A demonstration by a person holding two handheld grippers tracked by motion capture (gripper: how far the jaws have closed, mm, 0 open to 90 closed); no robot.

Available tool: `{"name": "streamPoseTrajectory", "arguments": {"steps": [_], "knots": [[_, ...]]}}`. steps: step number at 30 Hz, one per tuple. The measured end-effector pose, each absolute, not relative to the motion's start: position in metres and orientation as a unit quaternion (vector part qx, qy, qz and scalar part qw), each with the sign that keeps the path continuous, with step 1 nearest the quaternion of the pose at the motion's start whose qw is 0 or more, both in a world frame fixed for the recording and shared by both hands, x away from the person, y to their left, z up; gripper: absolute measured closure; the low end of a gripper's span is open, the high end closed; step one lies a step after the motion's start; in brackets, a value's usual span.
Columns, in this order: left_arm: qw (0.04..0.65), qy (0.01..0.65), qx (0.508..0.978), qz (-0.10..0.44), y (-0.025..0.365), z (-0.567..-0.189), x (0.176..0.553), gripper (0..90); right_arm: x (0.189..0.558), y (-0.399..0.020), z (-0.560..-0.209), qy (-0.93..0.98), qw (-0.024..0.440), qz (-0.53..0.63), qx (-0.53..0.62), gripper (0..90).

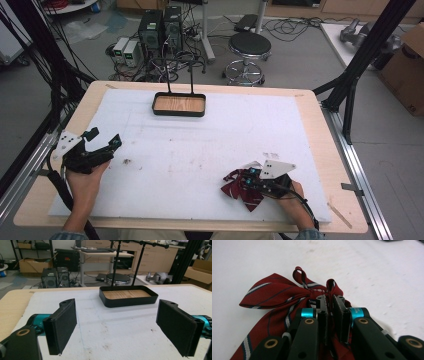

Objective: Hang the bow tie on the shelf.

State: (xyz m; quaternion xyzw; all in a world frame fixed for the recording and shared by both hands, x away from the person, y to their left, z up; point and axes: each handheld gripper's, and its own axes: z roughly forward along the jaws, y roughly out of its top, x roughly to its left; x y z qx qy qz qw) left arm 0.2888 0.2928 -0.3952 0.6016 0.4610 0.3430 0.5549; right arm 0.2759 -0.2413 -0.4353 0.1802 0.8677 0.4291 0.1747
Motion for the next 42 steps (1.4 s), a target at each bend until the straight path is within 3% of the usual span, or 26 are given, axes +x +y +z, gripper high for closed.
{"name": "streamPoseTrajectory", "arguments": {"steps": [21, 42], "knots": [[0.555, 0.457, 0.603, 0.345, 0.291, -0.396, 0.29, 17.2, 0.306, -0.241, -0.388, 0.806, 0.226, 0.495, 0.234, 82.7], [0.561, 0.453, 0.599, 0.349, 0.291, -0.395, 0.292, 17.6, 0.385, -0.208, -0.339, 0.776, 0.259, 0.511, 0.263, 82.7]]}}
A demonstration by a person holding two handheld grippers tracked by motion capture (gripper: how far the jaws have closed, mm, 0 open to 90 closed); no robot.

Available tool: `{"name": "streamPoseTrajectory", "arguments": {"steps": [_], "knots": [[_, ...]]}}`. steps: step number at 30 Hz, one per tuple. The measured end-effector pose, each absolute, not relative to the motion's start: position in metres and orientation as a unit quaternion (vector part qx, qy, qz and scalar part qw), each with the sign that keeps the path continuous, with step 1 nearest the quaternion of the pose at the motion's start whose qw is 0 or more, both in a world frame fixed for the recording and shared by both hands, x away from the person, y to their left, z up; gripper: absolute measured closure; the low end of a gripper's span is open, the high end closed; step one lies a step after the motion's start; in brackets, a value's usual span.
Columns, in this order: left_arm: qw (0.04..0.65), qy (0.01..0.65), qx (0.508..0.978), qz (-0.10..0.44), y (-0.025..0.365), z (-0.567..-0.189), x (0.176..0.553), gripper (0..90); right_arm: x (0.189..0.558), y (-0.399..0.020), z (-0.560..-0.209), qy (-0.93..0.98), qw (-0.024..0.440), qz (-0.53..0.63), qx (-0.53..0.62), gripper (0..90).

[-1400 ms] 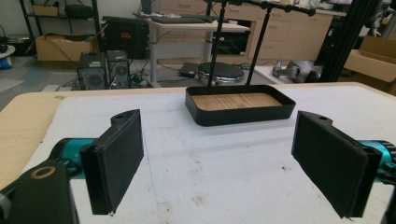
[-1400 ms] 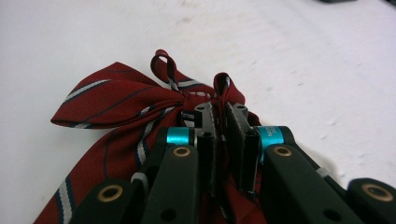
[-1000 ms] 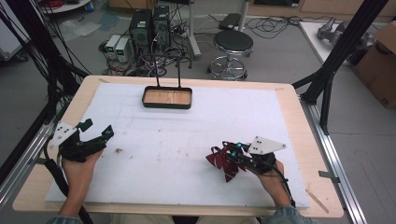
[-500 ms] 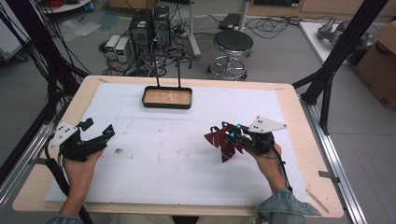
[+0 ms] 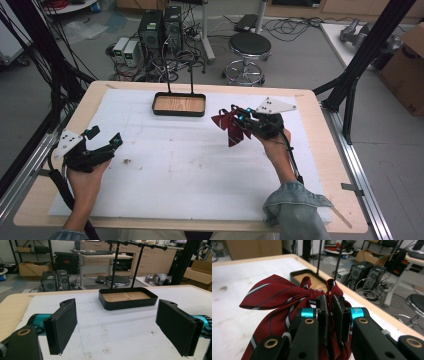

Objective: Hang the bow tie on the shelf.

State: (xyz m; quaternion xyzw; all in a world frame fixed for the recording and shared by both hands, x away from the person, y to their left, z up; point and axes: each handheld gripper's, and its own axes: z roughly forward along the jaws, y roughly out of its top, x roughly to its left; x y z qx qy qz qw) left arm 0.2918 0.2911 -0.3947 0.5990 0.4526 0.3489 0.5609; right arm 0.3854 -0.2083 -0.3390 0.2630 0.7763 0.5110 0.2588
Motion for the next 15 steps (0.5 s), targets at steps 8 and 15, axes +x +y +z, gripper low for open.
{"name": "streamPoseTrajectory", "arguments": {"steps": [8, 15], "knots": [[0.561, 0.451, 0.604, 0.343, 0.29, -0.396, 0.293, 17.5, 0.413, -0.19, -0.33, 0.757, 0.267, 0.526, 0.281, 82.7], [0.563, 0.449, 0.604, 0.34, 0.29, -0.396, 0.293, 17.5, 0.439, -0.174, -0.326, 0.741, 0.275, 0.535, 0.298, 82.7]]}}
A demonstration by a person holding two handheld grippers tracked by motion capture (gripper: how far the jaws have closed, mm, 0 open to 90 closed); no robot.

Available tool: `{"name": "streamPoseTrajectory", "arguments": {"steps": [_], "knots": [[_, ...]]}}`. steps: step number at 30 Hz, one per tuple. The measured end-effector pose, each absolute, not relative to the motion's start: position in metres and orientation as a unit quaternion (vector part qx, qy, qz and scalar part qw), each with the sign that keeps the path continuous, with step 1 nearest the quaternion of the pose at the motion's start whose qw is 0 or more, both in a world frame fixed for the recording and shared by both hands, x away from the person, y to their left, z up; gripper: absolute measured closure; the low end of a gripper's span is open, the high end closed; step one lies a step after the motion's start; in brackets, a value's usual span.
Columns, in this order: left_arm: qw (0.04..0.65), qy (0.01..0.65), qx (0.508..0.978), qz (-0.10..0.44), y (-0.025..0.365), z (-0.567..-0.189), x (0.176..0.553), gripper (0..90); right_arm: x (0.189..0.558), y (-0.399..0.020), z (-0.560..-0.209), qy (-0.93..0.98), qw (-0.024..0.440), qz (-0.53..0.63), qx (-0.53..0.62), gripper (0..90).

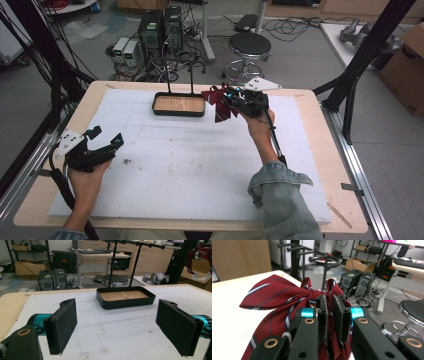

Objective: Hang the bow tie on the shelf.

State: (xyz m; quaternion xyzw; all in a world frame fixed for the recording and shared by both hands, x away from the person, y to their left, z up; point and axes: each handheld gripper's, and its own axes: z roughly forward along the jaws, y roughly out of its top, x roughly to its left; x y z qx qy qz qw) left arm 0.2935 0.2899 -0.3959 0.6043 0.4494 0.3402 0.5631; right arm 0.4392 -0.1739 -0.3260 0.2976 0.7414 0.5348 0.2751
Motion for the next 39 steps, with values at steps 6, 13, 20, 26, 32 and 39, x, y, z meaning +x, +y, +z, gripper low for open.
{"name": "streamPoseTrajectory", "arguments": {"steps": [6, 13, 20, 26, 32, 39], "knots": [[0.564, 0.447, 0.605, 0.339, 0.289, -0.396, 0.293, 17.5, 0.455, -0.162, -0.323, 0.732, 0.275, 0.545, 0.302, 82.7], [0.564, 0.447, 0.606, 0.339, 0.289, -0.397, 0.293, 17.6, 0.472, -0.149, -0.322, 0.72, 0.278, 0.555, 0.31, 82.7], [0.565, 0.446, 0.607, 0.336, 0.288, -0.397, 0.293, 17.6, 0.485, -0.138, -0.323, 0.708, 0.27, 0.569, 0.32, 82.7], [0.568, 0.446, 0.606, 0.334, 0.287, -0.398, 0.293, 17.5, 0.494, -0.133, -0.327, 0.7, 0.274, 0.569, 0.332, 82.6], [0.567, 0.446, 0.607, 0.333, 0.288, -0.398, 0.294, 17.5, 0.503, -0.133, -0.331, 0.691, 0.28, 0.569, 0.346, 82.6], [0.567, 0.446, 0.607, 0.333, 0.288, -0.398, 0.294, 17.5, 0.514, -0.131, -0.335, 0.692, 0.291, 0.557, 0.356, 82.6]]}}
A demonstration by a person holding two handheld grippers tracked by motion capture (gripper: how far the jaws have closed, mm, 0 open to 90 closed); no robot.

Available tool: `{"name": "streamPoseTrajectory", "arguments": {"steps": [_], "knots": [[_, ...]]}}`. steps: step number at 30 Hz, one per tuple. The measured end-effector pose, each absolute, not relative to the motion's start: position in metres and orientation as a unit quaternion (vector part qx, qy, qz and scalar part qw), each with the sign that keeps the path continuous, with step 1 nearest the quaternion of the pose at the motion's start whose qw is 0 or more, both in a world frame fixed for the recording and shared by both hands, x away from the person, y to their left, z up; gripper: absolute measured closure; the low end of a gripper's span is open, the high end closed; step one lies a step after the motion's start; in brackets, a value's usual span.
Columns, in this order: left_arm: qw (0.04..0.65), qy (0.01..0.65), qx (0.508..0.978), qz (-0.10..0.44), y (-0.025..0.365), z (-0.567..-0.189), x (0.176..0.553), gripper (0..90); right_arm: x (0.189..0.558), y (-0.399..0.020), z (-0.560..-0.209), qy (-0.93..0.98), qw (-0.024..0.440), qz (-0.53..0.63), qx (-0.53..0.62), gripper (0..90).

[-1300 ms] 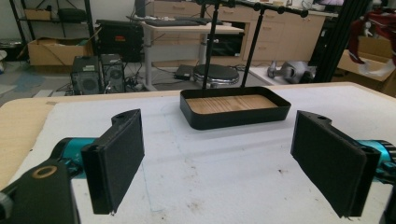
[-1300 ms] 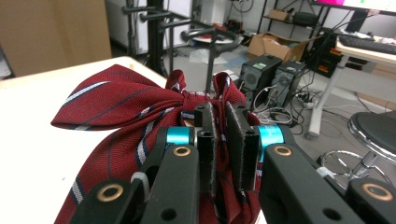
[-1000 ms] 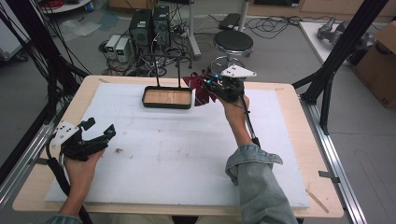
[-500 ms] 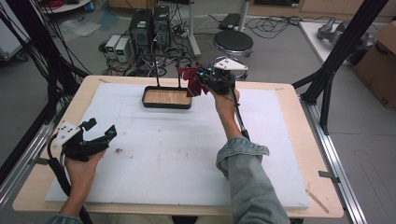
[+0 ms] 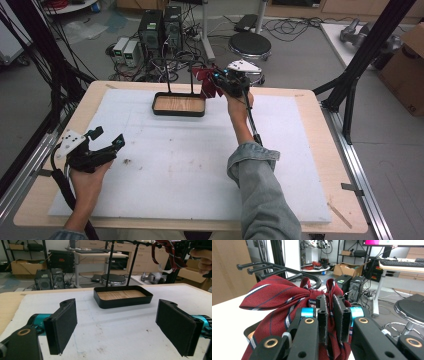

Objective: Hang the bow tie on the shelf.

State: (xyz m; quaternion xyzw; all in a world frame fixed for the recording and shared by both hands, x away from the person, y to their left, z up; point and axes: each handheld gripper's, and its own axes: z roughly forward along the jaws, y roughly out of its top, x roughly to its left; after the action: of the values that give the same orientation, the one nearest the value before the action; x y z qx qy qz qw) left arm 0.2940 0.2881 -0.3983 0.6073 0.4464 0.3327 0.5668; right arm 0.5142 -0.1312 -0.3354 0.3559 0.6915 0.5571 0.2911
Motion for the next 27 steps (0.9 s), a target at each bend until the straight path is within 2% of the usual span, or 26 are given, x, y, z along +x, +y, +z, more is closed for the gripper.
{"name": "streamPoseTrajectory", "arguments": {"steps": [27], "knots": [[0.565, 0.444, 0.611, 0.331, 0.286, -0.399, 0.295, 17.5, 0.529, -0.12, -0.362, 0.704, 0.281, 0.533, 0.375, 82.2]]}}
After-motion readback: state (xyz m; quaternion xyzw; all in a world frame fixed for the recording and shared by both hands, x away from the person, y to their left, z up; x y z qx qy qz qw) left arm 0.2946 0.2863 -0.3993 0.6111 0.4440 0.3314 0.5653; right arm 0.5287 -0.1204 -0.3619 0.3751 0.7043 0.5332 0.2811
